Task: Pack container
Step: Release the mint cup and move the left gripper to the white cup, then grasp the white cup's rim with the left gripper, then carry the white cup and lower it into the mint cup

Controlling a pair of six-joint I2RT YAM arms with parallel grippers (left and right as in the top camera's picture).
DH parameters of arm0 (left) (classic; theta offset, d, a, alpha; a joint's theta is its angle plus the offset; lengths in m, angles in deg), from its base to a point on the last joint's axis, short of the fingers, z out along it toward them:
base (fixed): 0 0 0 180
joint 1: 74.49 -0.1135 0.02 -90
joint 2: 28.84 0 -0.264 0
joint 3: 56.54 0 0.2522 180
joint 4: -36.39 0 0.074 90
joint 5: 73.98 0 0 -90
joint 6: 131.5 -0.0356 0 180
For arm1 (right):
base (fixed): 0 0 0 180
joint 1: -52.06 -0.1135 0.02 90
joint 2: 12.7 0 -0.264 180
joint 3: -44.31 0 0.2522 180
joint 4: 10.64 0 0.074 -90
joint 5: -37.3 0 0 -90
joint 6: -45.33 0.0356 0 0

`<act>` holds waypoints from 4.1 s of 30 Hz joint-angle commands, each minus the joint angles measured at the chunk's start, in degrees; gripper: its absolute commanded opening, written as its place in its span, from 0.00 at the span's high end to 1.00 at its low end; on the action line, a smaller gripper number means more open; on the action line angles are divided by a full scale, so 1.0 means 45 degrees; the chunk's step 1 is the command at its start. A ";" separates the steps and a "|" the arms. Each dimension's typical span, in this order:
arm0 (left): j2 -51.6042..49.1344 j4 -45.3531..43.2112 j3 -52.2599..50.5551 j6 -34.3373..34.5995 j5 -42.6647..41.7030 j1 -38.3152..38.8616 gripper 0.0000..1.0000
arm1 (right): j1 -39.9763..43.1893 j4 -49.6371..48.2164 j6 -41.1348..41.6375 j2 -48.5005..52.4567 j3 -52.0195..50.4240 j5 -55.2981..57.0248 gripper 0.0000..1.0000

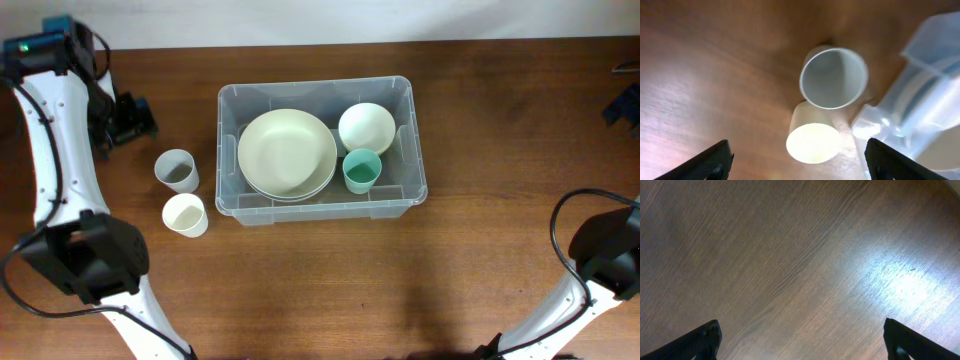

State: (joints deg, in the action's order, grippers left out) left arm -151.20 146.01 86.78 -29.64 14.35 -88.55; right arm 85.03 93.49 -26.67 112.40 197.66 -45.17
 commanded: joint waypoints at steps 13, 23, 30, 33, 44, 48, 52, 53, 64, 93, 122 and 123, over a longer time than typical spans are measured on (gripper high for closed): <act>0.0311 -0.2982 -0.3959 0.0010 -0.0248 -0.0306 0.18 | 0.0097 0.0005 0.0053 0.0170 -0.0044 0.0151 0.01; 0.0301 -0.4945 -0.6042 -0.0277 -0.0209 -0.0267 0.18 | 0.0097 0.0005 0.0053 0.0170 -0.0044 0.0151 0.01; 0.0306 -0.5663 -0.6543 -0.0277 -0.0204 -0.0267 0.48 | 0.0097 0.0005 0.0053 0.0170 -0.0044 0.0151 0.01; 0.0306 -0.5785 -0.6543 -0.0272 -0.0204 -0.0267 0.74 | 0.0097 0.0005 0.0053 0.0170 -0.0044 0.0151 0.01; 0.0306 -0.6037 -0.6543 -0.0272 -0.0204 -0.0267 0.99 | 0.0097 0.0005 0.0053 0.0170 -0.0044 0.0151 0.01; 0.0306 -0.6212 -0.6309 -0.0267 -0.0243 -0.0272 0.99 | 0.0097 0.0005 0.0053 0.0170 -0.0044 0.0151 0.01; 0.0321 -0.6105 -0.5008 -0.0267 -0.0277 -0.0306 0.99 | 0.0097 0.0005 0.0053 0.0170 -0.0044 0.0151 0.01; 0.0335 -0.6008 -0.4444 -0.0267 -0.0384 -0.0306 0.99 | 0.0097 0.0005 0.0053 0.0170 -0.0044 0.0151 0.01; 0.0345 -0.2497 0.3628 -0.0277 -0.1107 0.1185 0.99 | 0.0097 0.0005 0.0053 0.0170 -0.0044 0.0151 0.01; -0.0714 -0.3313 0.1054 -0.1967 -0.1112 1.0812 0.99 | 0.0097 0.0005 0.0053 0.0170 -0.0044 0.0151 0.01; -0.2093 -0.3444 0.0957 -0.1885 -0.0340 1.0341 0.90 | 0.0097 0.0005 0.0053 0.0170 -0.0044 0.0151 0.01; -0.2093 -0.3449 0.0957 -0.1885 -0.0340 1.0341 0.75 | 0.0097 0.0005 0.0053 0.0170 -0.0044 0.0151 0.01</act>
State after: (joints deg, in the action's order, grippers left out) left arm -160.58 130.31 90.93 -37.49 12.10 -41.58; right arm 85.05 93.51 -26.69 112.40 197.66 -45.17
